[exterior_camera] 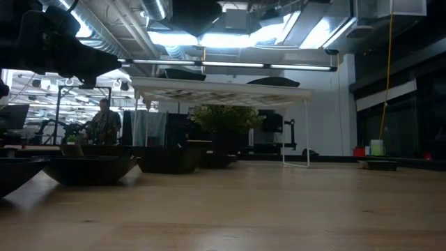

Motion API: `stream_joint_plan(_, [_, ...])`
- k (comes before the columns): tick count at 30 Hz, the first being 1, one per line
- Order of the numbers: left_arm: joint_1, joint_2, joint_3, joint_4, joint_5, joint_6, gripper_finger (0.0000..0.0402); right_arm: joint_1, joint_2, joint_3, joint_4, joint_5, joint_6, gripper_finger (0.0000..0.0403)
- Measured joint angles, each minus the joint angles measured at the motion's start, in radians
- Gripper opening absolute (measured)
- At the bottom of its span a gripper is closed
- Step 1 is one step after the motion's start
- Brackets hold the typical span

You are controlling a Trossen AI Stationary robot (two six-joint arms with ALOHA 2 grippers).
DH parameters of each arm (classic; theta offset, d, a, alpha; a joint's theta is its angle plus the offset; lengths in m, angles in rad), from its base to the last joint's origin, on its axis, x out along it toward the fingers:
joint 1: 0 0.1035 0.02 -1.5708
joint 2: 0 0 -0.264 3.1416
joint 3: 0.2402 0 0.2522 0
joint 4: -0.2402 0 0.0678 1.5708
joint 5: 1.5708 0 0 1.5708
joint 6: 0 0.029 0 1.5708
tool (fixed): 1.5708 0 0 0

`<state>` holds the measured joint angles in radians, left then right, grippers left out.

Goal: Pick & Place Mini shaped plates
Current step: Stack the distorted square plate on top of the distorted square plate on the shelf

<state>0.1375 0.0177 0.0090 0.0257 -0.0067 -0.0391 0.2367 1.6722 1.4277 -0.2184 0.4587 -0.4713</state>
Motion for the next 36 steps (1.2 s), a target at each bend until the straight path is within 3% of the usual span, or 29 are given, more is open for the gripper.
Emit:
stream_joint_plan(5, [0.0, 0.0, 0.0, 0.0, 0.0, 0.0, 0.01, -0.055, 0.0, 0.0, 0.033, -0.006, -0.153, 0.0005])
stream_joint_plan(12, [0.0, 0.0, 0.0, 0.0, 0.0, 0.0, 0.01, -0.138, 0.01, 0.0, 0.019, -0.096, -0.488, 0.0005])
stream_joint_plan(26, [0.0, 0.0, 0.0, 0.0, 0.0, 0.0, 0.01, -0.27, 0.08, 0.0, 0.049, -0.194, -0.533, 0.0005])
stream_joint_plan(36, [0.0, 0.0, 0.0, 0.0, 0.0, 0.0, 0.01, -0.292, 0.088, 0.0, 0.061, -0.244, -0.53, 0.0016])
